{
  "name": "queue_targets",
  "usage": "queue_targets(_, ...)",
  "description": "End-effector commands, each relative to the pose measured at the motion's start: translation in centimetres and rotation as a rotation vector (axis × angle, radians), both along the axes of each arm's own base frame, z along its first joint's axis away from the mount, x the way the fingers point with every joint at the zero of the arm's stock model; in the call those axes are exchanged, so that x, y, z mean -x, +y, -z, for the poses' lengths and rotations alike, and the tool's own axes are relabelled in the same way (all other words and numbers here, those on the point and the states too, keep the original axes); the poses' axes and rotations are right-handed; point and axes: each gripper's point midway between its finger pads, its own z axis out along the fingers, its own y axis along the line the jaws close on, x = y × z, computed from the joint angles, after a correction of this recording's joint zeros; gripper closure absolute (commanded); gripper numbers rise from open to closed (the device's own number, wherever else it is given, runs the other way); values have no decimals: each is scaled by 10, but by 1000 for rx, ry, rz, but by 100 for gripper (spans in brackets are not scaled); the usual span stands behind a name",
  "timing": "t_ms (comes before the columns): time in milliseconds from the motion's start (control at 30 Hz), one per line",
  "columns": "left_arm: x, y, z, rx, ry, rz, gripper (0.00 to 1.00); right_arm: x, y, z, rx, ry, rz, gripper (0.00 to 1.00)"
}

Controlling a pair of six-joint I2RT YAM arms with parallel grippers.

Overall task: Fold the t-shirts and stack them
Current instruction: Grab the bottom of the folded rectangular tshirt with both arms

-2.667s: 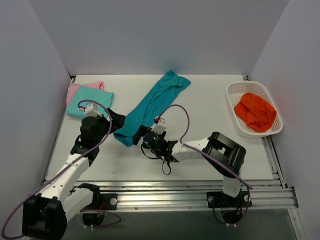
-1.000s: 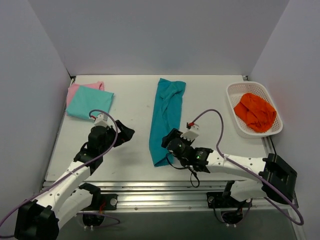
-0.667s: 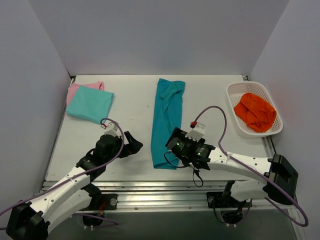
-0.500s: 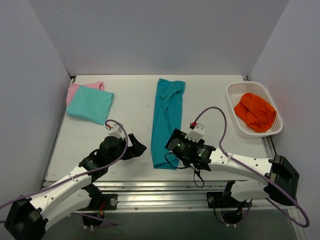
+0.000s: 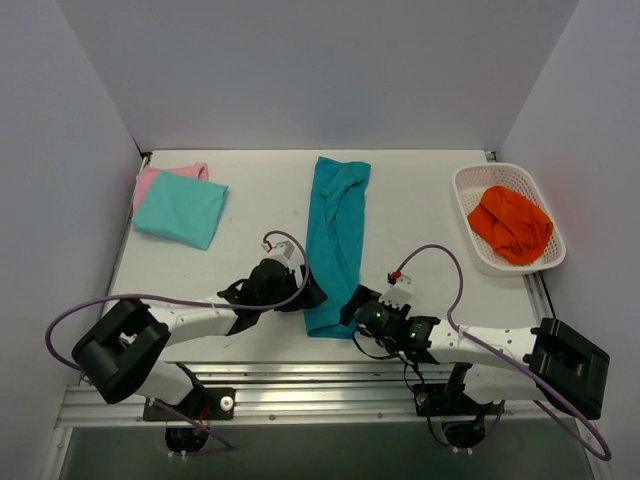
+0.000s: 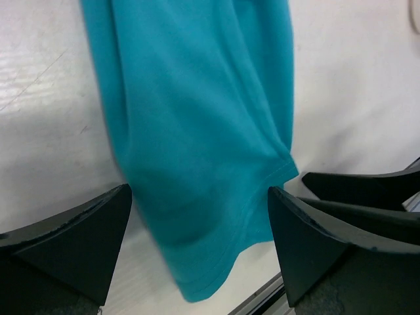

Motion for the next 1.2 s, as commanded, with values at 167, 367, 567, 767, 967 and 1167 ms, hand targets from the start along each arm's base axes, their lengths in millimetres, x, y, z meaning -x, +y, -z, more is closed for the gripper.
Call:
queue_targets(167,-26,-46,-31,118,-93,54,8,-10,-2,9,-75,3,29,6)
queue_targets(367,-23,-54,-22,115,-71,83,19,-20,-4,12,-89,-2,28,10)
queue_targets(567,-20,-58,-23,125,-63,113,59,-23,-11,15,-76,0,43,12)
queue_targets(767,-17,-55,-14,107,-42,107,98,-18,-19,20,-71,9,53,14)
queue_targets(967,-11,-47,-6,101,-33,91,98,-10,-33,22,-62,15,78,15)
queue_targets(1167,-8,-13,-6,50,-30,-53,98,-4,-46,18,-69,10,108,18)
